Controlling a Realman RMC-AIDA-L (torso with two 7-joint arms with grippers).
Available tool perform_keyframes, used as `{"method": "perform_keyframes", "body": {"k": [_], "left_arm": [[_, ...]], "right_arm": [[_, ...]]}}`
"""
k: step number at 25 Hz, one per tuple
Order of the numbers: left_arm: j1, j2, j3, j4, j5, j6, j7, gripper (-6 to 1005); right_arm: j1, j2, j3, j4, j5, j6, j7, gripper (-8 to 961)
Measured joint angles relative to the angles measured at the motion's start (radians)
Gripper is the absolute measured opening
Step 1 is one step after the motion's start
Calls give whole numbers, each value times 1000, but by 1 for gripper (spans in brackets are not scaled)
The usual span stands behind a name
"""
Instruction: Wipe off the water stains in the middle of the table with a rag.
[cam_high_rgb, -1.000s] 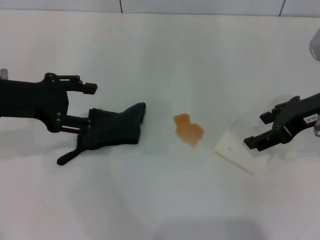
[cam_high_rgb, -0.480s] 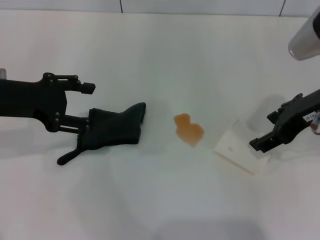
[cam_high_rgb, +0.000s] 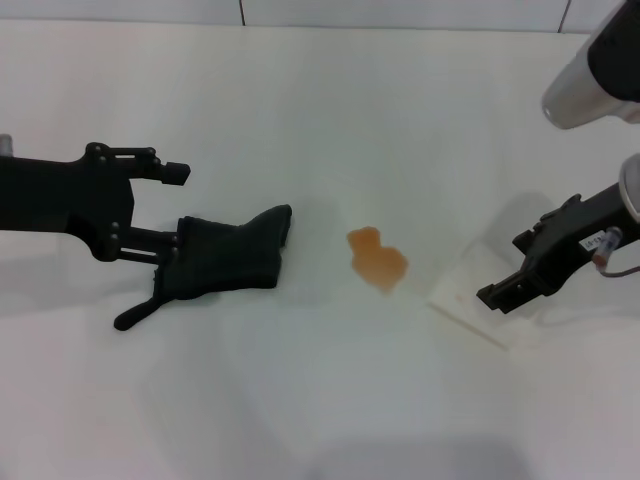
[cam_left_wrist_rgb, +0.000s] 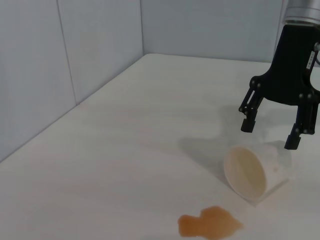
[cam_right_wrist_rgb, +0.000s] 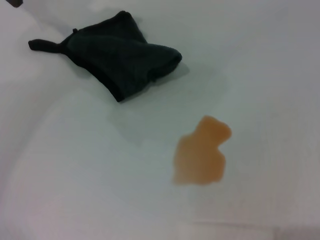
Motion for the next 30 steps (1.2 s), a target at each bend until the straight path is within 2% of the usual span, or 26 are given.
{"method": "perform_keyframes", "body": {"k": [22, 30], "left_arm": [[-2, 2, 0, -2, -1, -7, 2, 832], [-2, 2, 4, -2, -1, -15, 2, 832]], "right_arm": [[15, 3, -78, 9, -44, 18, 103, 800], [18, 1, -95, 53, -49, 50, 104, 791]]}}
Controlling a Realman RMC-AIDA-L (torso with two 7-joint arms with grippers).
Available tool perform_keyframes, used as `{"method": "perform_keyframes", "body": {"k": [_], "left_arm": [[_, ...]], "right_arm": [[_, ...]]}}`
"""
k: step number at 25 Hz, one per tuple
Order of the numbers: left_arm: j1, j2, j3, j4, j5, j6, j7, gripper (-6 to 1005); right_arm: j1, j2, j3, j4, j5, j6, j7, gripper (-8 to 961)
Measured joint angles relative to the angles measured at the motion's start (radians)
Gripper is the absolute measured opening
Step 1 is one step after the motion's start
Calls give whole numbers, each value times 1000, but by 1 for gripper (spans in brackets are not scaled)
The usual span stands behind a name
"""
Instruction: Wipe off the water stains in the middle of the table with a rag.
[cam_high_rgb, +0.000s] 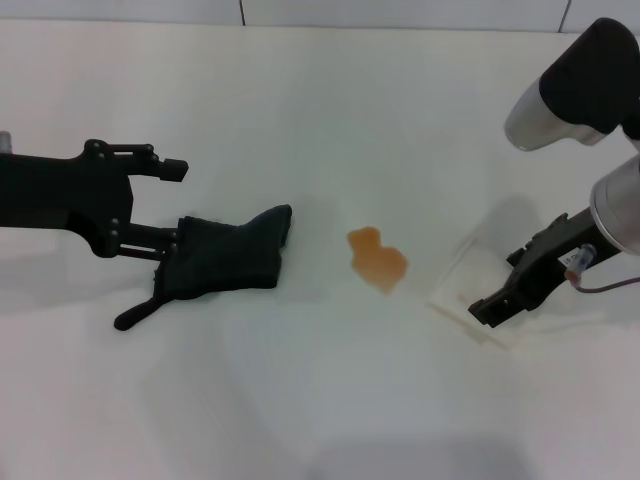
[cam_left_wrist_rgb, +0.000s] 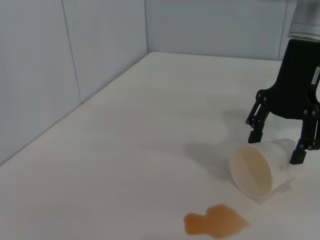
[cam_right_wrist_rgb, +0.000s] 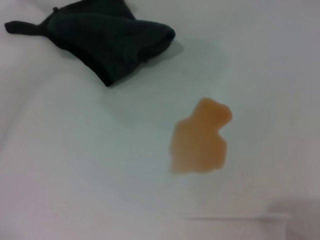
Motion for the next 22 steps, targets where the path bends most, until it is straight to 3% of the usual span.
{"method": "perform_keyframes", "body": {"k": [22], "left_arm": [[0, -5, 2, 0, 0, 0, 1, 833]], "right_arm": [[2, -3, -1, 60, 1, 35, -13, 766]]}}
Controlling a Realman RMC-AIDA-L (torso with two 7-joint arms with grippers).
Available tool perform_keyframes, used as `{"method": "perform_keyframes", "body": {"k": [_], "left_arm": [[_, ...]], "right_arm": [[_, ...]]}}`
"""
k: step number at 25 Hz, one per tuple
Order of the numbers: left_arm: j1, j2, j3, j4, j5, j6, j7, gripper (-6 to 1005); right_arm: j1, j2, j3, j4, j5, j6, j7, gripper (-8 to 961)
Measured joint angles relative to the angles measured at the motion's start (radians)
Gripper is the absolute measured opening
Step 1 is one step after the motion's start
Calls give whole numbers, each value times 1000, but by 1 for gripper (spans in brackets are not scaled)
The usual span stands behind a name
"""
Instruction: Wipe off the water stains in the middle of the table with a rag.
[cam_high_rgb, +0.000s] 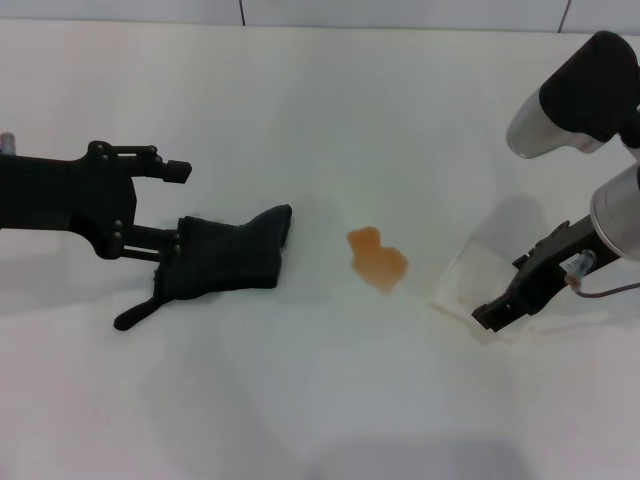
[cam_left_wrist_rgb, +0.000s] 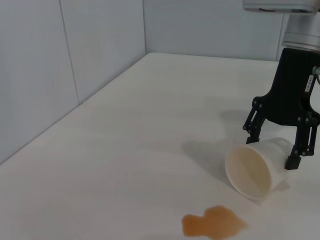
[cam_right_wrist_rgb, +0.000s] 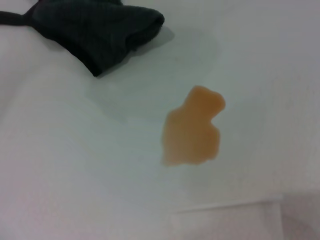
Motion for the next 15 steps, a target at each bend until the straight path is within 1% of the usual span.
{"method": "perform_keyframes", "body": {"k": [15], "left_arm": [[5, -3, -4, 0, 0, -2, 9, 832]], "right_arm": [[0, 2, -2, 10, 0, 2, 0, 747]]}}
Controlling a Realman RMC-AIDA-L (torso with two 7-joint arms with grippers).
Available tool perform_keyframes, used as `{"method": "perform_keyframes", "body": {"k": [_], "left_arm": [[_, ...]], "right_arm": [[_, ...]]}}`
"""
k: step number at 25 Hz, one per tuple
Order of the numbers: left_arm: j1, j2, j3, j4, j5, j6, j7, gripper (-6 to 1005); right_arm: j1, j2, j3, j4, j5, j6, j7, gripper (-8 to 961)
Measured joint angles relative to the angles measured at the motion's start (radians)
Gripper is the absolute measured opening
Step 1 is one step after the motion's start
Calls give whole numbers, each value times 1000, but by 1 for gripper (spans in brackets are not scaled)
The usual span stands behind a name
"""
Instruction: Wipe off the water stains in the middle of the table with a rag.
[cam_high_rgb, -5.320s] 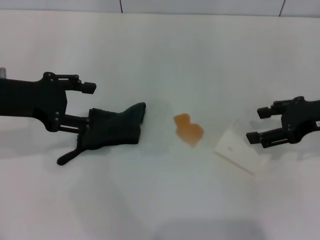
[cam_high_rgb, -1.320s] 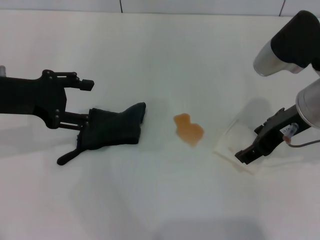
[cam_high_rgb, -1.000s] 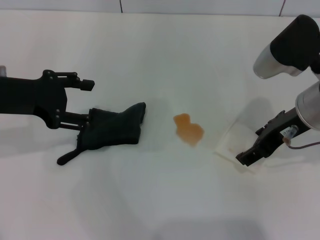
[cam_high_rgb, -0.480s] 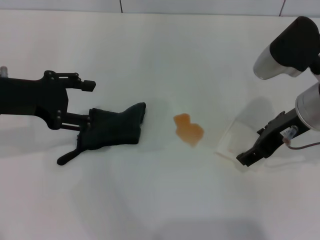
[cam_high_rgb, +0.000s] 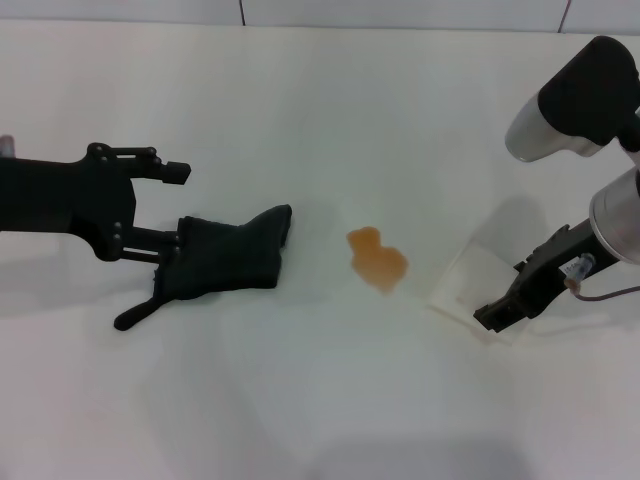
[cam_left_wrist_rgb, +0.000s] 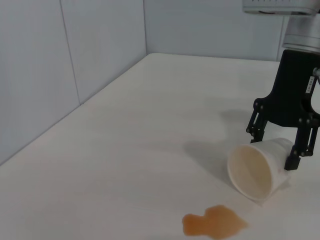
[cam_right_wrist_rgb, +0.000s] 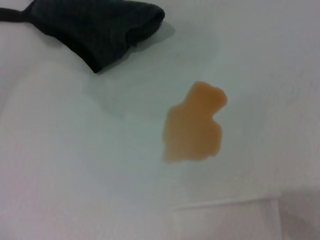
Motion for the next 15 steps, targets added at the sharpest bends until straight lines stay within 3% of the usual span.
{"method": "perform_keyframes", "body": {"k": [15], "left_arm": [[3, 0, -2, 0, 0, 0, 1, 833]], "right_arm": [[0, -2, 8, -10, 1, 4, -2, 720]]}}
